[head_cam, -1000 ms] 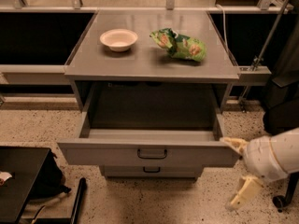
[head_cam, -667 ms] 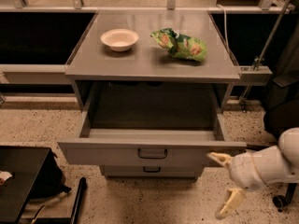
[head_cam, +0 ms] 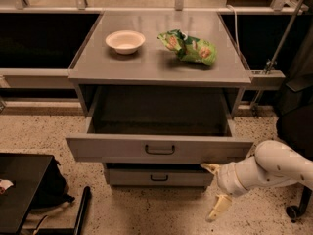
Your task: Close top drawer
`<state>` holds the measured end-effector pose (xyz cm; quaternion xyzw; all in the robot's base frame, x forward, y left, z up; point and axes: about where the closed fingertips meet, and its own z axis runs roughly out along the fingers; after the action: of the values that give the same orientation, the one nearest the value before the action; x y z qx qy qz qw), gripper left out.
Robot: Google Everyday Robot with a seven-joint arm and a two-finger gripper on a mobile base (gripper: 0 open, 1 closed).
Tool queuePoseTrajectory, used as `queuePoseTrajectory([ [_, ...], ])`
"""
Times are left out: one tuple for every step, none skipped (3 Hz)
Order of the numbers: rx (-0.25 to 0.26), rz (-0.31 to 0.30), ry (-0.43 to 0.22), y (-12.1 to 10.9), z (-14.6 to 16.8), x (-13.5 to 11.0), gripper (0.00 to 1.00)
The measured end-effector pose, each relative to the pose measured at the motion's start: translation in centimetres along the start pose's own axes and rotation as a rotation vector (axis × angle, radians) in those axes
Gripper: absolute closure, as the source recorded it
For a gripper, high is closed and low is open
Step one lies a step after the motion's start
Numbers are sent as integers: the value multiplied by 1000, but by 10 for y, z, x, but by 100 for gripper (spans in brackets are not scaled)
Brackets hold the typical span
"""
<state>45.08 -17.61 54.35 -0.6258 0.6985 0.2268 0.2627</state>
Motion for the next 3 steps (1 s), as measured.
queuePoseTrajectory([
  [94, 17, 98, -9, 9, -8, 0],
  [214, 40, 203, 1, -3, -21, 0],
  [395, 54, 253, -23, -35, -33, 0],
])
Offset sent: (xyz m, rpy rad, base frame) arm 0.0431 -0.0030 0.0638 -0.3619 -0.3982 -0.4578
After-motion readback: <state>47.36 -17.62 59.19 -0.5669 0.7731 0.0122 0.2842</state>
